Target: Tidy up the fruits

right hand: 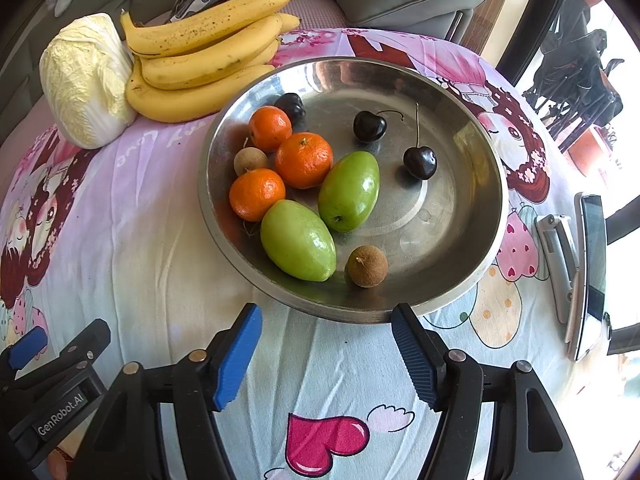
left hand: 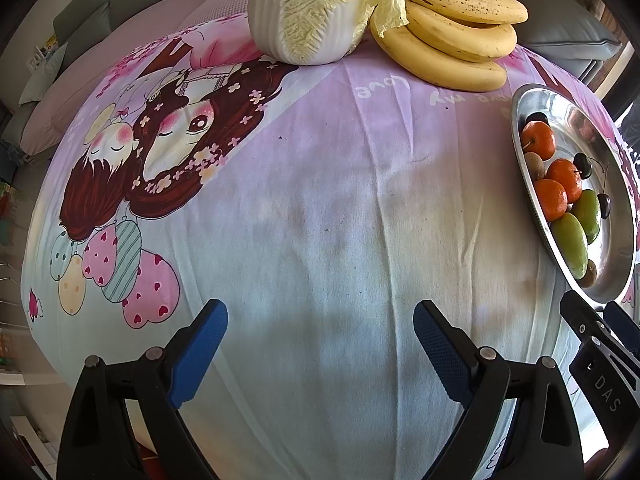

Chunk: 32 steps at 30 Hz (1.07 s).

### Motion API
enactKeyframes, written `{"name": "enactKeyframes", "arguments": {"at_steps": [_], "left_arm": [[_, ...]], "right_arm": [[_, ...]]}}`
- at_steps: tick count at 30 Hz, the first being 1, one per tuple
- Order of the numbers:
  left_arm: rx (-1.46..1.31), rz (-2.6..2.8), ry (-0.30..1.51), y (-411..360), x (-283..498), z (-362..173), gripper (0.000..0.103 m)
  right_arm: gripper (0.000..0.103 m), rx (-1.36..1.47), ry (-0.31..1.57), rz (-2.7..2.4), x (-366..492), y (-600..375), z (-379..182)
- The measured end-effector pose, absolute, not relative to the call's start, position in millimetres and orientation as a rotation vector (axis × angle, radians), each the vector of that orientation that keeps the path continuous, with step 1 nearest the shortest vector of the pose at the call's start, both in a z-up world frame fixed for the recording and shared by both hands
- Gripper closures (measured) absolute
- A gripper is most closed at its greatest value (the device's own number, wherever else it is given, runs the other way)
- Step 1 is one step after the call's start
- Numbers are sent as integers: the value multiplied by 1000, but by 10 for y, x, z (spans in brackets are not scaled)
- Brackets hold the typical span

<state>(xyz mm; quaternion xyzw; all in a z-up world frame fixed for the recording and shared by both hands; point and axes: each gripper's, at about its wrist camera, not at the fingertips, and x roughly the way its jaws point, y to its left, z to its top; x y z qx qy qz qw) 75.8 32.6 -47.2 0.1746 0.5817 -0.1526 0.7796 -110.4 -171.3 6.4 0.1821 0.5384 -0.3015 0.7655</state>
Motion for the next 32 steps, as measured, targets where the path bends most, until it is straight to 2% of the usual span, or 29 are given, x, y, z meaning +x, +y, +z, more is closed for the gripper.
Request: {"name": "enactKeyframes", "arguments": {"at_steps": [32], "left_arm": [[382, -320, 1238, 332, 746, -439, 9]], "right_arm": [[31, 373, 1180, -660, -1091, -1696, 52]]}}
